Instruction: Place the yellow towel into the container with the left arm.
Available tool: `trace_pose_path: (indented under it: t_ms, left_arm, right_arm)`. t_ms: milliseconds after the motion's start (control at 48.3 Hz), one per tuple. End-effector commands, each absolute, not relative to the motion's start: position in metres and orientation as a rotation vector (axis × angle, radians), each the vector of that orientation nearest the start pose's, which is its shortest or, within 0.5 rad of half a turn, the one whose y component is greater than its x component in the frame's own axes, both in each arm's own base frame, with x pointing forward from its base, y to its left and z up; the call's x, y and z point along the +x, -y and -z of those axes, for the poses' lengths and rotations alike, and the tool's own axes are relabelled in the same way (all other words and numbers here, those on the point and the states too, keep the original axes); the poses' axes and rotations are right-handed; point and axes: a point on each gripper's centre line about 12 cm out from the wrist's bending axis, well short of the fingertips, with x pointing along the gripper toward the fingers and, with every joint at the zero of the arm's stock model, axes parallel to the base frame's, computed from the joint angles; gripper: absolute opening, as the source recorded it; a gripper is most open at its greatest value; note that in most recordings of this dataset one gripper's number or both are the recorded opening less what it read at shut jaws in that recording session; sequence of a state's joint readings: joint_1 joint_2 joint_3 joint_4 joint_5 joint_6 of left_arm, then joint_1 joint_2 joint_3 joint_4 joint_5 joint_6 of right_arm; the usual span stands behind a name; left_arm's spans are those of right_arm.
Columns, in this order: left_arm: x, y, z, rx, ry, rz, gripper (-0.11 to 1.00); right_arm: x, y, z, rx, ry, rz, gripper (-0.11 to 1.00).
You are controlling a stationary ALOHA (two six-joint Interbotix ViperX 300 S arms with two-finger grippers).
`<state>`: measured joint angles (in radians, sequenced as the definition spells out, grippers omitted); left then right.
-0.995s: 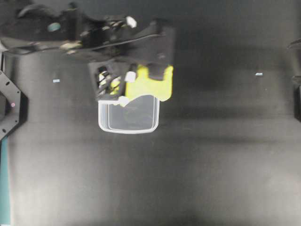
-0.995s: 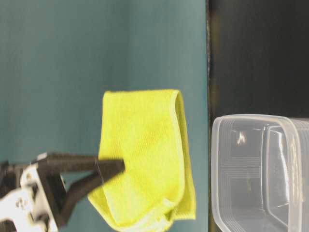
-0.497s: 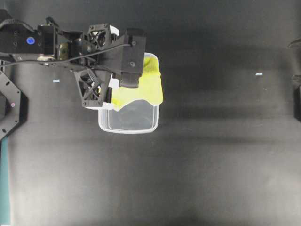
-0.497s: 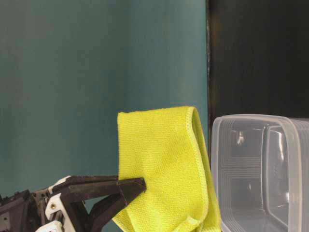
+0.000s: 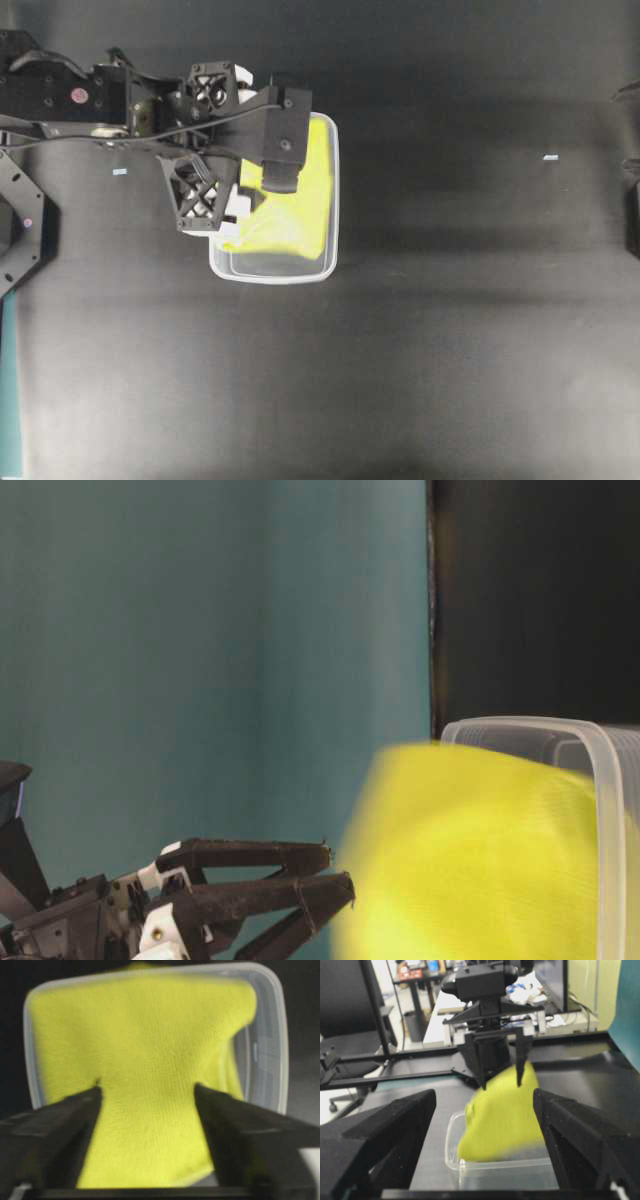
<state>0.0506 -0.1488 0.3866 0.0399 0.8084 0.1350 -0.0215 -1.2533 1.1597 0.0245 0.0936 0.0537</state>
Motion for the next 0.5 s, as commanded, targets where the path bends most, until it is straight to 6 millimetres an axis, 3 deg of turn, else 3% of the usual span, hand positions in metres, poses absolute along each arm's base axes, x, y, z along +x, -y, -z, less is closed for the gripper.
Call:
trace_pose_path:
  t_ms: [0,83,249,352,477]
  left_arm:
    - [0.365,-0.021,-0.267,0.134,-1.026,0.009,0.83]
    - [0.364,-0.022,-0.267,0.127,-1.026,0.004,0.91]
    - [0.360,-0.021,-0.280,0.098,-0.991,-0.014,0.90]
    - [0.349,-0.021,-0.303,0.066,-0.926,-0.036,0.90]
    - [0.324,-0.018,-0.344,0.032,-0.797,-0.055,0.90]
  right_arm:
    - [0.152,0.003,-0.312,0.079,0.018,0.020,0.76]
    - [0.152,0.003,-0.312,0.079,0.018,0.020,0.76]
    - [0.152,0.003,-0.312,0.079,0.018,0.020,0.76]
    - [0.152,0.003,-0.312,0.081,0.016,0.020,0.76]
    - [0.152,0.003,-0.310,0.080,0.013,0.020,0.76]
